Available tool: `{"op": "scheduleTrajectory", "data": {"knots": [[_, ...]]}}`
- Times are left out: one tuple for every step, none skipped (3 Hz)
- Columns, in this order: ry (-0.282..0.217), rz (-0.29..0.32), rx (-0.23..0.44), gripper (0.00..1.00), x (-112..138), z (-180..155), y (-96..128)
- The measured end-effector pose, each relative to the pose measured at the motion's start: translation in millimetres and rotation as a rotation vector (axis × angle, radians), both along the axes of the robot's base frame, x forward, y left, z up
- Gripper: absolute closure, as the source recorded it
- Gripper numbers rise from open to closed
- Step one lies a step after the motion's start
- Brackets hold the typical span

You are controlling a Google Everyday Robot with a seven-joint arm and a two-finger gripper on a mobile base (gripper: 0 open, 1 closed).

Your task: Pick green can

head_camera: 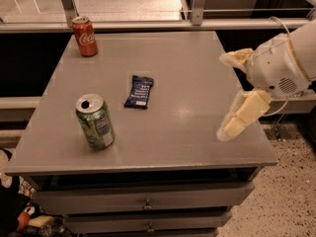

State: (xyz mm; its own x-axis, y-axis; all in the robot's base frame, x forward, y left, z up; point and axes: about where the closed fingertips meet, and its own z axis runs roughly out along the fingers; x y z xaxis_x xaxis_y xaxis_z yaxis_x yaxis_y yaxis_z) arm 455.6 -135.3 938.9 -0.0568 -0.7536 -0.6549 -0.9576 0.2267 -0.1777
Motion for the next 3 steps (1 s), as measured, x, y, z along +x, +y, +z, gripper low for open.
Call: {"op": "scheduleTrajectory", "data": {"knots": [[-0.015,0.039,0.149,0.0,13.2,-13.8,31.3],[-0.004,0.081,0.258,0.0,24.3,-29.6,61.2],[0.009,0.129,0.352,0.0,30.3,-39.5,87.5]]}}
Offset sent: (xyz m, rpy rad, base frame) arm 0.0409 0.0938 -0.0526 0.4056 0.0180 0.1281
